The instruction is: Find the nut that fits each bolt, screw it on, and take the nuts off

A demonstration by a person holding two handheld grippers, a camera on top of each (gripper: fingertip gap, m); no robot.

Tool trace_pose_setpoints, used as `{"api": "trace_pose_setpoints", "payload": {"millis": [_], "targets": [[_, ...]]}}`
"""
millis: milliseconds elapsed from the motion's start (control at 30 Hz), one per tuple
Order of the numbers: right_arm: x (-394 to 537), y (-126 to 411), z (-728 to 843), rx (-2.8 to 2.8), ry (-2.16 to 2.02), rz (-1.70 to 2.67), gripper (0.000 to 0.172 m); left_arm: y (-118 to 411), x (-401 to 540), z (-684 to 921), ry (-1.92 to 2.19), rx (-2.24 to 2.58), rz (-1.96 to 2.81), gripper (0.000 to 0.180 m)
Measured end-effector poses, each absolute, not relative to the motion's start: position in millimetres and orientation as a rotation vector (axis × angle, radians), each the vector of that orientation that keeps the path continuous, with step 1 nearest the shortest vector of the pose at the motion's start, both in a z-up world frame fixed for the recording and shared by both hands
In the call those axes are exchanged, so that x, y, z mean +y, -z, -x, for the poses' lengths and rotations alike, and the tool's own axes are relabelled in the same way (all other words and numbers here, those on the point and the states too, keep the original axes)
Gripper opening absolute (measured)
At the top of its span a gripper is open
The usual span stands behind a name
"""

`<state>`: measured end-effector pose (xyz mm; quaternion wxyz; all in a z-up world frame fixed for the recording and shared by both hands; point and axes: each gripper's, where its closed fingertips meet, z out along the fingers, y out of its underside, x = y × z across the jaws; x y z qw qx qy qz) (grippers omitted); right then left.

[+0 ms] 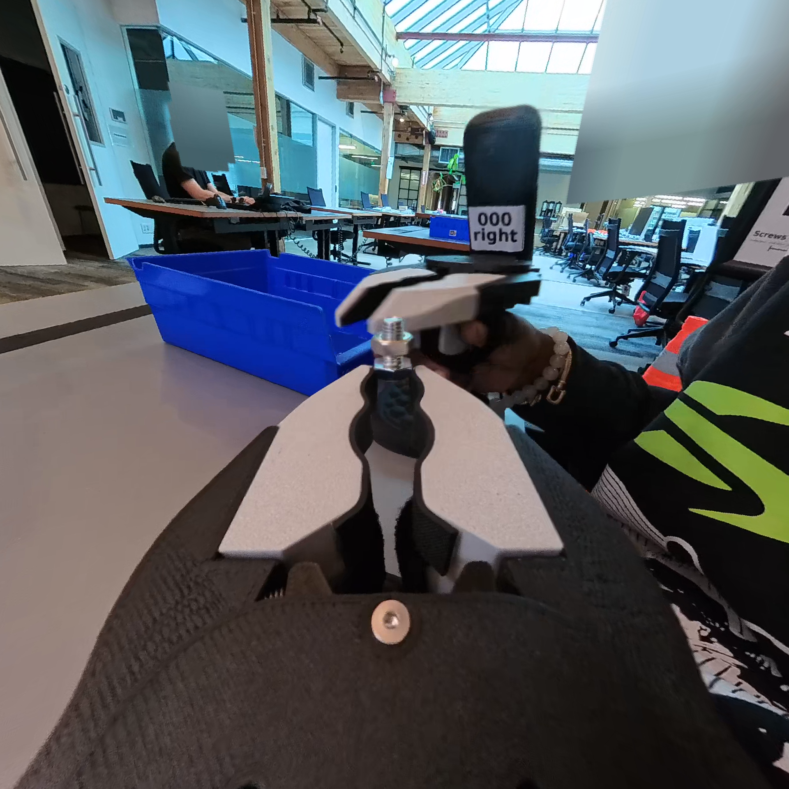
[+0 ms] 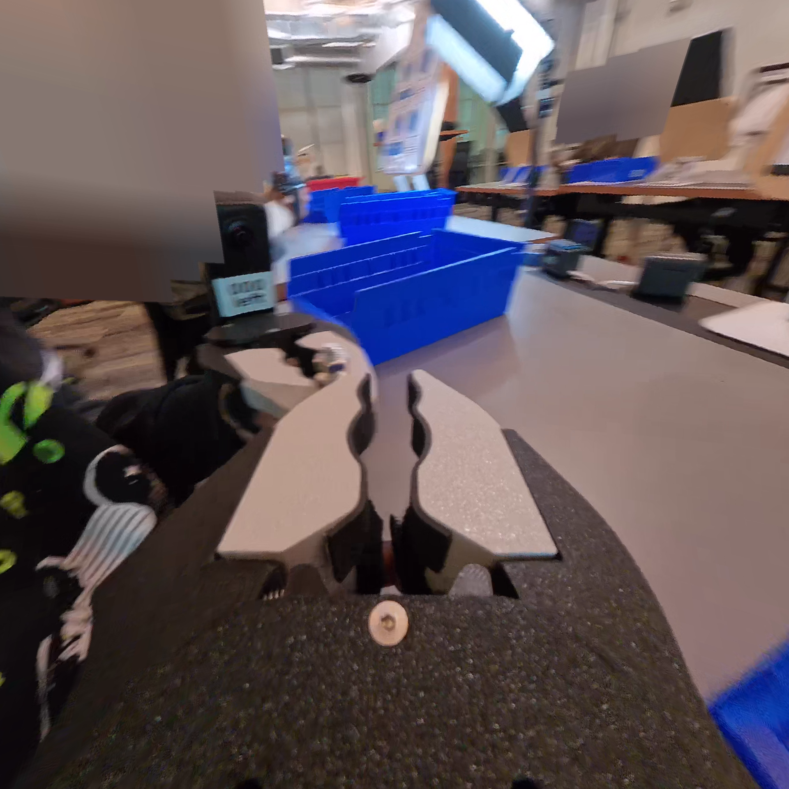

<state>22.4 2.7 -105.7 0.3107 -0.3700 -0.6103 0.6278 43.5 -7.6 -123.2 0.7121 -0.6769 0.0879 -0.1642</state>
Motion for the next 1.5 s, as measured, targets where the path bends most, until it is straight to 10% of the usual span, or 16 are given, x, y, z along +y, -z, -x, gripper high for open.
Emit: {"api": "trace_pose_setpoints", "payload": {"millis": [400, 733, 900, 1500], "targets": [[-29, 101, -20, -1.662, -1.744, 0.867, 0.043, 128, -5, -46, 0.337, 0.213, 1.533, 0.014], [-16, 106, -20, -1.636, -1.793, 0.924, 0.044, 126, -6, -43, 0.365, 0.197, 1.514, 0.014], [24, 106, -24, -1.496, -1.729, 1.021, 0.011, 125, -7, -44, 0.37, 0.202, 1.512, 0.014], [-22, 102, -20, -1.635, -1.8, 0.857, 0.042, 126, -8, -47, 0.366, 0.223, 1.51, 0.014]]}}
